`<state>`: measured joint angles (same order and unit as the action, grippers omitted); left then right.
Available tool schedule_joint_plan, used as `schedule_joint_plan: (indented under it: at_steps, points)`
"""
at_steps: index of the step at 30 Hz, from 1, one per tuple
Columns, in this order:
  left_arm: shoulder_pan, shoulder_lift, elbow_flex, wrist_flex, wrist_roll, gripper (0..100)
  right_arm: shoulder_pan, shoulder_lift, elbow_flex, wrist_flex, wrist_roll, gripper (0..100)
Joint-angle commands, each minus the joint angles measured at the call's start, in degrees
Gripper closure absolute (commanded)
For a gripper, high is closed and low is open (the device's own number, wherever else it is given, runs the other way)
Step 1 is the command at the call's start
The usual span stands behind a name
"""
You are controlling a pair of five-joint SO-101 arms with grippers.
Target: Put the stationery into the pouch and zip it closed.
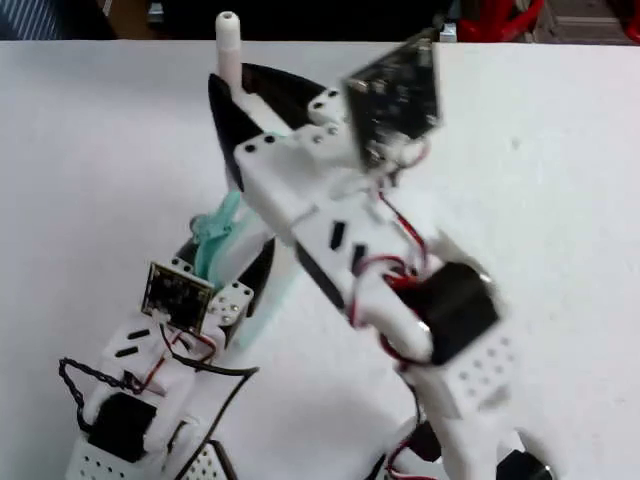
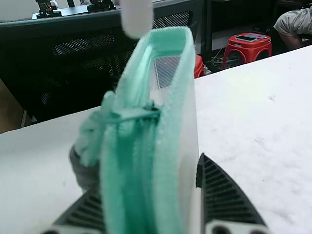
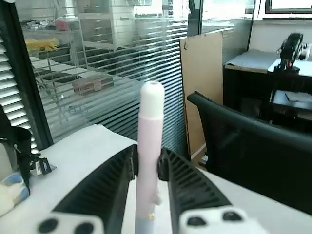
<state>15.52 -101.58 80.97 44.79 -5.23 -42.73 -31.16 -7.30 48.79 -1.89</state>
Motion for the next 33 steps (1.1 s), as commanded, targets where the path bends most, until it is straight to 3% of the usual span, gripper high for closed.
schedule_joint_plan:
  at_steps: [1,13,16,19,21,29,33]
  points:
    - [0.3,-0.7,-0.4,-1.0,-0.2,82,-0.3,-1.6,9.1,-4.7,-2.5,98.0]
    - [0.3,-0.7,-0.4,-1.0,0.1,81,-1.9,-13.4,27.3,-1.7,-0.7,97.5]
    - [0.3,-0.7,-0.4,-1.0,0.1,81,-2.3,-12.1,27.0,3.3,5.5,86.8]
    - [0.3,-0.7,-0.4,-1.0,0.1,81,-2.2,-12.1,26.5,5.7,6.2,68.6]
    - [0.3,-0.7,-0.4,-1.0,0.1,81,-1.3,-13.7,21.7,8.4,5.9,64.1]
    - [0.3,-0.7,-0.4,-1.0,0.0,81,5.1,-12.7,-1.7,18.6,5.9,72.3]
    - [0.3,-0.7,-0.4,-1.0,0.0,81,0.5,-6.6,-4.2,19.9,6.4,72.6]
